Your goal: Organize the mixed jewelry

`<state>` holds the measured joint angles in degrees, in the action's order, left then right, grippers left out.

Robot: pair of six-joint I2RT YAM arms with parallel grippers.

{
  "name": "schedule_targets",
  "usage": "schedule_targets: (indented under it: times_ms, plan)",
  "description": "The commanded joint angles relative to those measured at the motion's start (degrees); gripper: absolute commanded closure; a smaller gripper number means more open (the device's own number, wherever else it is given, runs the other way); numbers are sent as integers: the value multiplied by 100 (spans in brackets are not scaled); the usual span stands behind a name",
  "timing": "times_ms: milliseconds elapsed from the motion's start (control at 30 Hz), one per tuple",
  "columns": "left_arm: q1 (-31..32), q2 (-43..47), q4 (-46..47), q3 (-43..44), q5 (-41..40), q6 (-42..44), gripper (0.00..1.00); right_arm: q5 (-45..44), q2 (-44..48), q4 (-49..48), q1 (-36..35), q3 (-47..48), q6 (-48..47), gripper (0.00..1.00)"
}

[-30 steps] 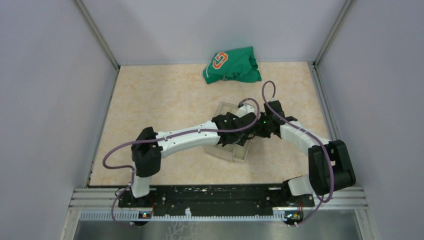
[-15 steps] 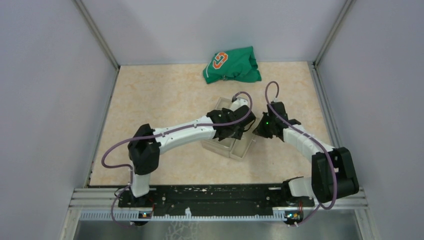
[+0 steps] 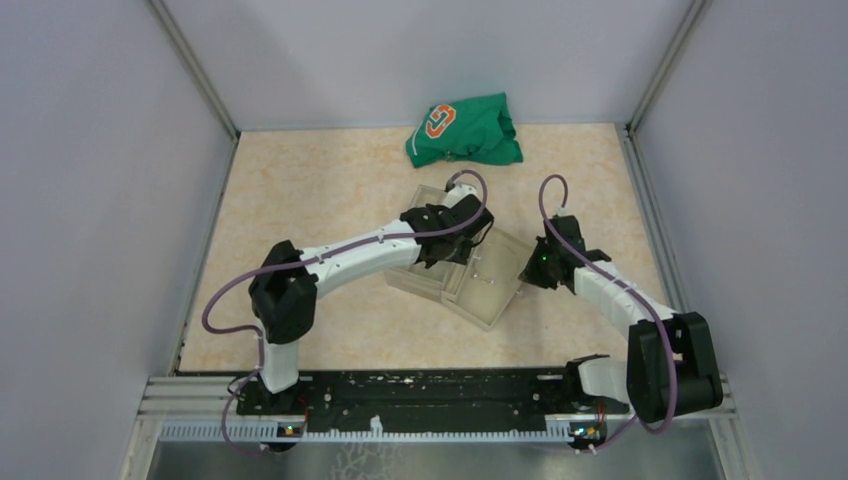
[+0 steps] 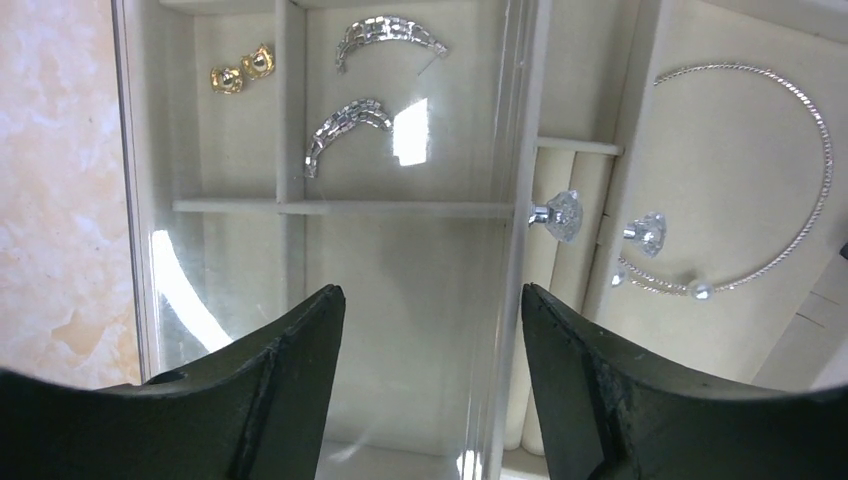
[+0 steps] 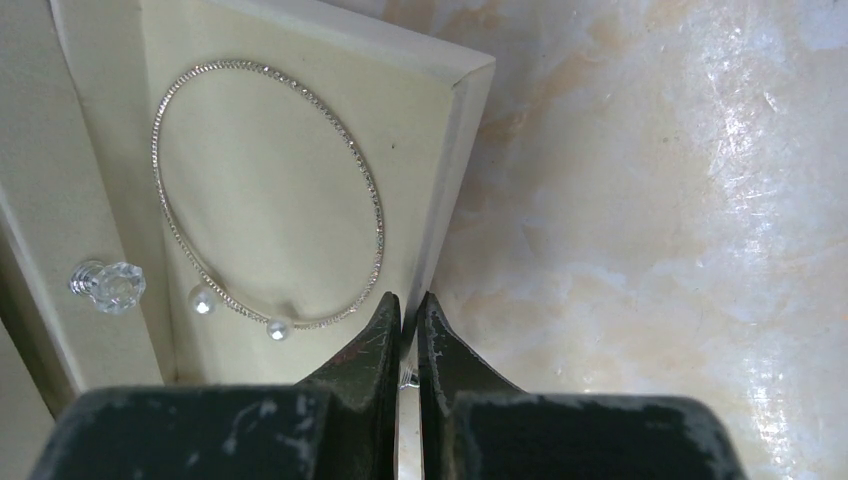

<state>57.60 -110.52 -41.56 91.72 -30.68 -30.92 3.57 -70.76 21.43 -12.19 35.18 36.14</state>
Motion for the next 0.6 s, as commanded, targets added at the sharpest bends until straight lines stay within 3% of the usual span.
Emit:
schedule_targets:
  times_ms: [0,333,567]
  plan:
    - [-68,48,48,-198,601,289,26,341,41,-123,-4,244,-186,100]
    - [-52,455,-128,438,1201,714,14,456,-583,-61,-4,966,-672,100]
    - [-160,599,-240,875,1318,771,13,372,-904,47,-4,1252,-614,100]
